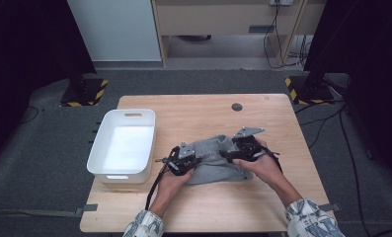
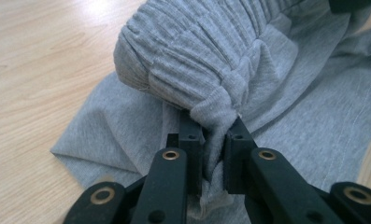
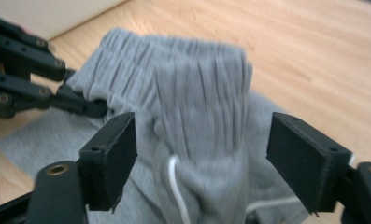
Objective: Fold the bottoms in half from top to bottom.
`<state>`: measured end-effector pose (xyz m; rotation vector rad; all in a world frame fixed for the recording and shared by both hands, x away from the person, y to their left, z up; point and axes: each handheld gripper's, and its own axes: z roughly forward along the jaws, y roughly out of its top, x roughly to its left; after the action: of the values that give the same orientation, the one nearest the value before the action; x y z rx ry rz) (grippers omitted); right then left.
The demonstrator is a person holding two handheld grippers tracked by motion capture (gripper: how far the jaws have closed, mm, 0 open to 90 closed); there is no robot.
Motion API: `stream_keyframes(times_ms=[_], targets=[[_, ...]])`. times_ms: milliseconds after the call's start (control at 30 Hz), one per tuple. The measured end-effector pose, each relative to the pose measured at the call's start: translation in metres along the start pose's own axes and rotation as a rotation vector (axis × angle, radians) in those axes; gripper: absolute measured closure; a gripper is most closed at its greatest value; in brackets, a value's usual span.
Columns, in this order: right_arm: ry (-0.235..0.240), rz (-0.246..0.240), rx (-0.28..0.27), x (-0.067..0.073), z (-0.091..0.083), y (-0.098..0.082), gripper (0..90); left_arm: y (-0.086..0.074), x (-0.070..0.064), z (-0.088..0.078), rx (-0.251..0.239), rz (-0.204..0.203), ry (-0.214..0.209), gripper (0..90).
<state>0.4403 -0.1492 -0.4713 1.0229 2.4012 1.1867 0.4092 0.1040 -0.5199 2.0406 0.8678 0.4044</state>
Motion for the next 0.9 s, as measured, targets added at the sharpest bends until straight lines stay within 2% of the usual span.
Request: stream_keyframes(times_ms=[67,167,267,333,367,433,467,500,533,633,667,733,800,833,900], targets=[[-0.007,-0.011,-0.003,0.000,-0.002,0.008,23.6,0.002,-0.001,-0.001,-0.006,0.010,0.000,81.3],[-0.002,0.003,-0.017,-0.001,-0.002,0.021,23.6,0.003,-0.002,-0.003,-0.007,0.022,0.001,81.3],[0.000,-0.002,-0.018,-0.001,-0.001,0.032,25.6,0.003,-0.003,-0.003,-0.006,0.026,-0.005,81.3],[0.000,-0.007,-0.018,-0.001,-0.001,0.035,26.5,0.002,-0.003,-0.003,-0.007,0.028,-0.008,81.3],[0.009,-0.001,-0.028,-0.001,-0.001,0.044,30.5,0.002,-0.002,-0.003,-0.007,0.027,-0.010,81.3],[0.010,0.000,-0.034,-0.001,-0.001,0.046,33.4,0.002,-0.002,-0.003,-0.013,0.024,-0.013,81.3],[0.007,0.008,-0.038,-0.004,0.001,0.053,38.7,0.002,-0.002,-0.003,-0.014,0.029,-0.012,81.4],[0.007,0.008,-0.038,-0.004,0.001,0.053,38.7,0.002,-0.002,-0.003,-0.014,0.029,-0.012,81.4],[-0.007,0.023,-0.023,-0.008,0.004,0.056,43.5,0.001,-0.003,-0.004,-0.021,0.031,-0.013,81.4],[-0.005,0.050,-0.005,-0.012,0.009,0.059,46.4,0.000,-0.003,-0.004,-0.027,0.029,-0.014,81.3],[0.002,0.058,0.007,-0.015,0.014,0.059,50.8,-0.001,-0.003,-0.004,-0.028,0.028,-0.015,81.3],[0.030,0.042,0.040,-0.013,0.019,0.058,53.3,-0.003,-0.003,-0.004,-0.029,0.024,-0.016,81.0],[0.037,0.015,0.075,-0.011,0.021,0.054,56.8,-0.004,-0.004,-0.005,-0.027,0.029,-0.017,80.5],[0.043,0.012,0.080,-0.010,0.021,0.052,56.8,-0.004,-0.004,-0.005,-0.027,0.029,-0.017,79.8],[0.056,0.013,0.083,-0.007,0.018,0.048,63.7,-0.006,-0.006,-0.008,-0.013,0.025,-0.020,75.7]])
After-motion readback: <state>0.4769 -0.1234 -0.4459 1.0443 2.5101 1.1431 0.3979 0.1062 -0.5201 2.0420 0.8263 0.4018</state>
